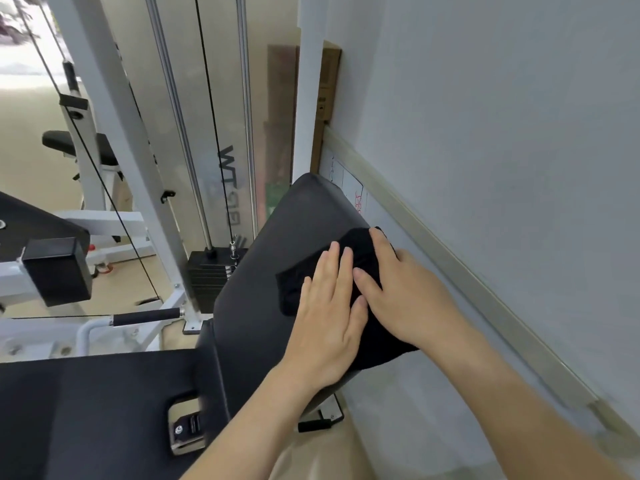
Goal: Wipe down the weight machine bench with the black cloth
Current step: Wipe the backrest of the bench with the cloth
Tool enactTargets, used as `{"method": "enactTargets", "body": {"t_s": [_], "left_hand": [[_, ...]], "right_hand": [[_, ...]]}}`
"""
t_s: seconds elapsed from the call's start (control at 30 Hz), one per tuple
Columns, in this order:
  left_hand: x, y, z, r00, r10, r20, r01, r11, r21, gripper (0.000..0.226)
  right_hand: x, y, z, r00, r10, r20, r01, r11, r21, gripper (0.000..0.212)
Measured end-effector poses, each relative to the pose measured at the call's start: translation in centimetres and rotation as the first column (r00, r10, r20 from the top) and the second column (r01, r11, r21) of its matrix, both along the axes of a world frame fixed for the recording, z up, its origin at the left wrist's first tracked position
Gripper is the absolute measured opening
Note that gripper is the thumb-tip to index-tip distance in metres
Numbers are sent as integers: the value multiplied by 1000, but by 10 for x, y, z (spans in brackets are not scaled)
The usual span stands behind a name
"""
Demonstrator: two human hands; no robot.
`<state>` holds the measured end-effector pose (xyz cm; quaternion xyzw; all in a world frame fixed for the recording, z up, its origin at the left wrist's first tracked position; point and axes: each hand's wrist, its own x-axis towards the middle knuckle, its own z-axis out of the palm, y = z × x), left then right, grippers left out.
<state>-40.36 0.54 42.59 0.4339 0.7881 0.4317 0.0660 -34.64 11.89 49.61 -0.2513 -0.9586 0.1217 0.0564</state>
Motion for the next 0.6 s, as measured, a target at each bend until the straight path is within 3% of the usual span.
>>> {"method": "enactTargets", "body": {"t_s": [0.3,0.43,0.6], "left_hand": [[-50,28,-5,996,79,39,-84,982,172,53],[-83,40,-4,990,125,68,-138,965,225,56],[-123,56,-5,982,165,96,-187,939,287,54]], "right_hand": [[-63,12,15,996,-19,92,30,992,-121,63],[-97,18,19,996,-18,88,29,992,-121,54],[-143,33,15,998,-12,61,21,988,-152,61]]}}
